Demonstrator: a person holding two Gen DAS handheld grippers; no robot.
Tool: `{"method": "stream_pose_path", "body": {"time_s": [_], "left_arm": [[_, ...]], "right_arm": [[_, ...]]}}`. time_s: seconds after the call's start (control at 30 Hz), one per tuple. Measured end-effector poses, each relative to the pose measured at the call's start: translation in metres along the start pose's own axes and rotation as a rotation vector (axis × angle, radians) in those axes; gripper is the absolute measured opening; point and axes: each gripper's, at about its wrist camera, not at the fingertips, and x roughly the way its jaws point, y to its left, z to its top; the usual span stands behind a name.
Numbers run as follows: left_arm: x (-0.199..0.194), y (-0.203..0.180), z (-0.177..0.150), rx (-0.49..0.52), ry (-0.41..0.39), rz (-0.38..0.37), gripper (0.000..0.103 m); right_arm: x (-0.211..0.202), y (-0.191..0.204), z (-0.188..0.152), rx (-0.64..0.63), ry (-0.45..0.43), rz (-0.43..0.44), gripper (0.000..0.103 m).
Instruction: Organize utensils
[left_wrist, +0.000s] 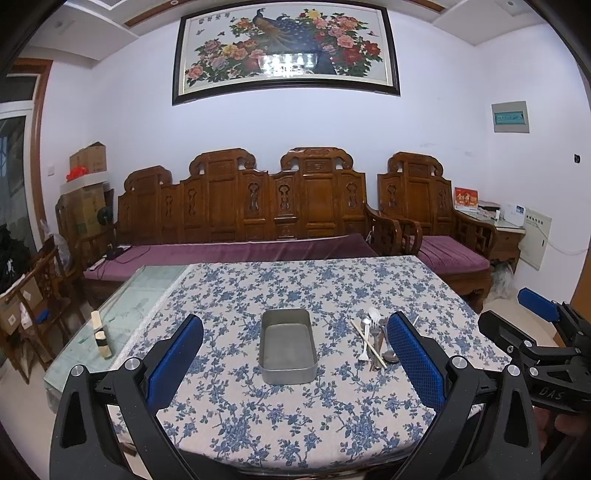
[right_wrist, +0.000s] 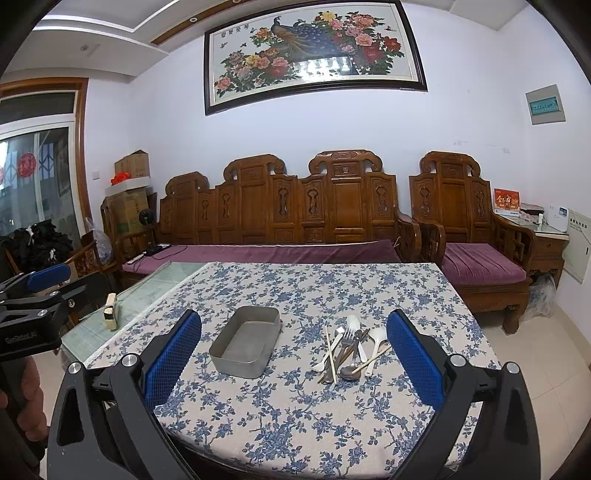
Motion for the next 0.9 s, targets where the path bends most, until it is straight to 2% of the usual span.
{"method": "stream_pose_path", "body": {"time_s": [0.9], "left_arm": [[-0.0069, -0.0042, 0.009, 0.009, -0.005, -0.002, 0.097]], "right_arm": [[-0.0009, 0.0001, 0.0005, 0.003, -0.003, 0.001, 0.101]]}}
